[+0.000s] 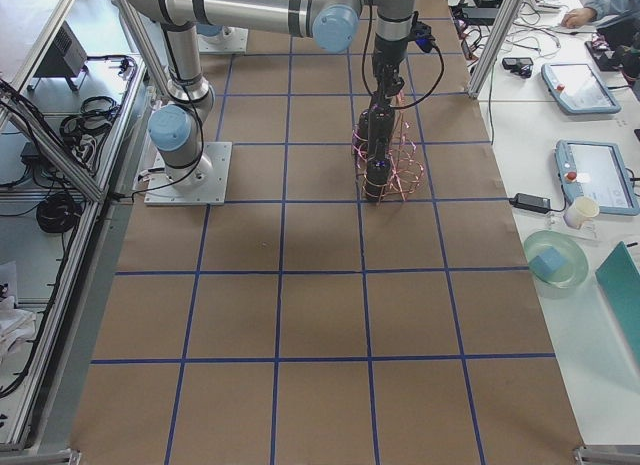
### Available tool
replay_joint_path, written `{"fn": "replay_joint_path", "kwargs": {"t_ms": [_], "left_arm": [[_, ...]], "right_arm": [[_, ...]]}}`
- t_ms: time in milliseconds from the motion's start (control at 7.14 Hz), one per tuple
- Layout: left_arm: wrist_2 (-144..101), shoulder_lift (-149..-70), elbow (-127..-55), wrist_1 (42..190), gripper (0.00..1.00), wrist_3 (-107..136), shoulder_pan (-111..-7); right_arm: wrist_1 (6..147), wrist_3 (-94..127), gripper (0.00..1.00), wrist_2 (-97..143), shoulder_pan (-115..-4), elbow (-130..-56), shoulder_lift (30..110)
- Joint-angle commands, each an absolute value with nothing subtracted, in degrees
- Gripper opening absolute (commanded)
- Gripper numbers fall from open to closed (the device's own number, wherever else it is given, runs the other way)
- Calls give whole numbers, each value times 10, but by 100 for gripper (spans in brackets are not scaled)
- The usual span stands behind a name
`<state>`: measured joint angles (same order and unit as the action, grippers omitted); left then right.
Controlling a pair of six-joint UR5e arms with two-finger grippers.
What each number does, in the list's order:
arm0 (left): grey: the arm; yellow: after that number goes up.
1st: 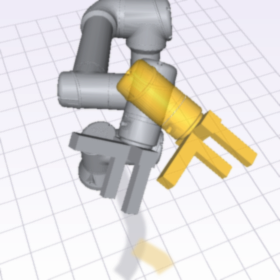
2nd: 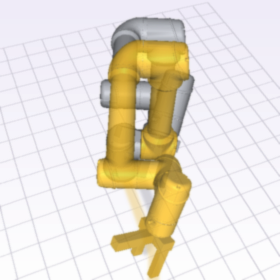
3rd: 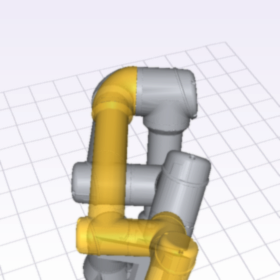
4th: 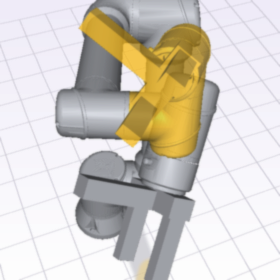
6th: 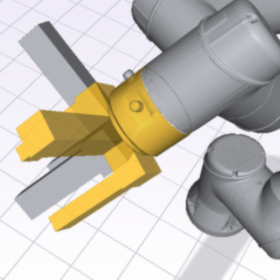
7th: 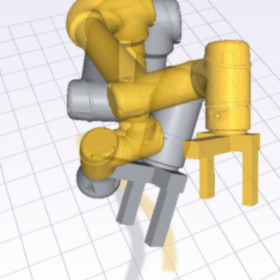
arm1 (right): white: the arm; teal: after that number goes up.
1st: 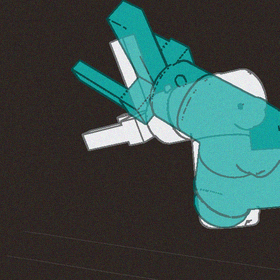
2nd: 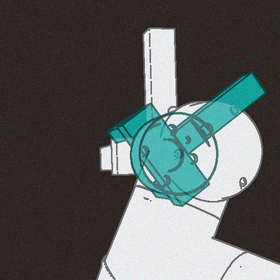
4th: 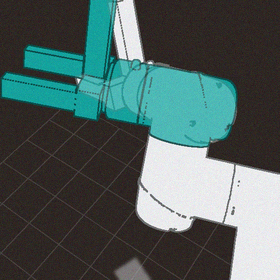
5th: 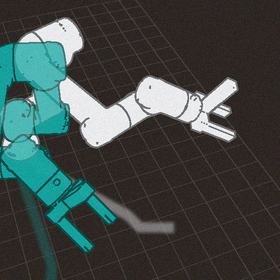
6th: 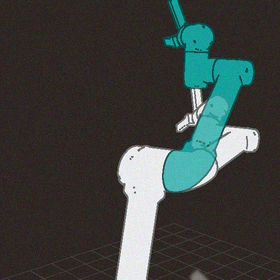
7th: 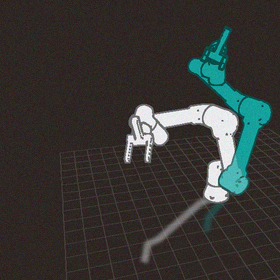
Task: Place wine into wine basket
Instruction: 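Lower the bottle into the empty rack slot beside the other bottles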
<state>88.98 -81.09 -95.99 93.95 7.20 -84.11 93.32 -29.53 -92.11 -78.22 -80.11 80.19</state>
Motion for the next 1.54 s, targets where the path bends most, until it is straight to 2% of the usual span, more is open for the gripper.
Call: {"fn": "replay_joint_path", "kwargs": {"t_ms": [0, 1400], "left_arm": [[889, -810, -960, 940, 100, 74, -841], [889, -809, -960, 940, 100, 73, -841]], "right_arm": [[933, -294, 0, -920, -782, -807, 800], [989, -319, 0, -918, -782, -857, 757]]}}
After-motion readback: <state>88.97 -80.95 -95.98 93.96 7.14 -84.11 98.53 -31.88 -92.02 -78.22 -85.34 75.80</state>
